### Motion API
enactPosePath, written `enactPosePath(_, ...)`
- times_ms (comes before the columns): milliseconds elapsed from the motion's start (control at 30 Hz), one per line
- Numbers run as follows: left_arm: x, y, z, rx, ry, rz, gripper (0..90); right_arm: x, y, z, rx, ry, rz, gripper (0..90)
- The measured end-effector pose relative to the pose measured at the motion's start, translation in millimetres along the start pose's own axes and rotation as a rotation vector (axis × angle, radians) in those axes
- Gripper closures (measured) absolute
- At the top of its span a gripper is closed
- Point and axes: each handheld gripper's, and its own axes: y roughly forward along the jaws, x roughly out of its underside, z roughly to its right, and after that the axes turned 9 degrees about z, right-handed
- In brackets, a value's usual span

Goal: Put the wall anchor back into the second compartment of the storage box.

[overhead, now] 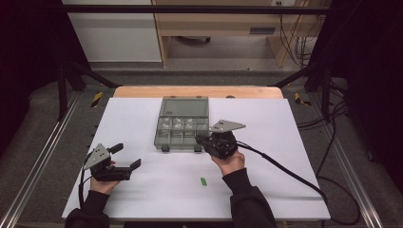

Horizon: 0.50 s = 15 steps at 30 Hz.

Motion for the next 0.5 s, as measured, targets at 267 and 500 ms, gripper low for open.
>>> enactPosePath(267,0.2,0.4,-0.2,0.002,0.000,-0.002,1.3,-10.3,28.9,-0.1,0.005,0.004,-0.003,84.5)
enactPosePath(500,0.4,0.9,-0.1,0.004,0.001,-0.003,1.3,-16.9,57.4,6.6,0.031,-0.006,-0.044,84.5)
